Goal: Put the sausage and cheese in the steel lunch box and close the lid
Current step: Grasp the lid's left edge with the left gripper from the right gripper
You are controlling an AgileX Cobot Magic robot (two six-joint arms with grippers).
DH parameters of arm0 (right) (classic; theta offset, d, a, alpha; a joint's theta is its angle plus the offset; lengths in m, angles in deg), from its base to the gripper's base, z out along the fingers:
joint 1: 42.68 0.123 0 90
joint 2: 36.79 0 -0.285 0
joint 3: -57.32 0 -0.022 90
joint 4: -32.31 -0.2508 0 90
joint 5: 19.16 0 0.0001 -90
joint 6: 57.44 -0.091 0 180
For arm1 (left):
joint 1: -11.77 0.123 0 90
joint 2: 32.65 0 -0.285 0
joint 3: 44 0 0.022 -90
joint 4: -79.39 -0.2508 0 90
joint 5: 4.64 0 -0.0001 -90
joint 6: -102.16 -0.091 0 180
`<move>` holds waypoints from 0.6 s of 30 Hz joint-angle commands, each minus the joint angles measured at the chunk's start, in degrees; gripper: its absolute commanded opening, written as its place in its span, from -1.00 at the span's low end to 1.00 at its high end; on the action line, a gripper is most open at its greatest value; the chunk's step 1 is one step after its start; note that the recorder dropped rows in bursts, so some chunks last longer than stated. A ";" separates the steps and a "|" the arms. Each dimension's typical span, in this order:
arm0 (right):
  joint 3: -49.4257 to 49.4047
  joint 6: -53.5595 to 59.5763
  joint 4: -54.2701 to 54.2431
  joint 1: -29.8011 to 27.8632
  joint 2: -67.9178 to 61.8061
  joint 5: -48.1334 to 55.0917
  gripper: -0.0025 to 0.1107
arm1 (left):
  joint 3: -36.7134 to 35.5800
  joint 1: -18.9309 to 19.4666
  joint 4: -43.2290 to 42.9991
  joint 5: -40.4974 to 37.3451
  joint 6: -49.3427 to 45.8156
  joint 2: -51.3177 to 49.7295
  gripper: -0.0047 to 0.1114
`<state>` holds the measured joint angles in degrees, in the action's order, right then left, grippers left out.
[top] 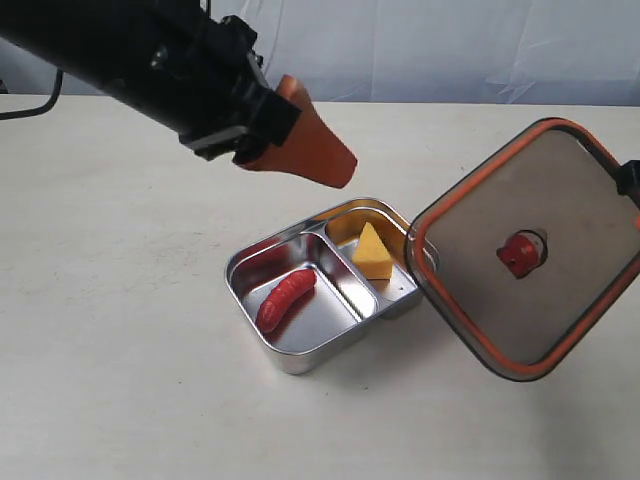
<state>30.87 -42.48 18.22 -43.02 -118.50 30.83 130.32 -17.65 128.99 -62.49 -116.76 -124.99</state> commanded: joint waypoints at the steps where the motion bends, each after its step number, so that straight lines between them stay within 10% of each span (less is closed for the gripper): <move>1: 0.02 6.50 -7.66 -0.19 1.63 0.58 -0.97 | -0.24 5.88 14.64 -10.27 -6.28 -2.31 0.05; 18: 0.02 15.37 -19.36 -0.19 1.74 2.09 -0.97 | -0.24 5.80 27.05 -12.11 -9.84 -11.10 0.05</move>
<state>30.87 -28.30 0.43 -43.02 -117.11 32.41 130.21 -11.04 153.27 -74.25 -125.73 -135.17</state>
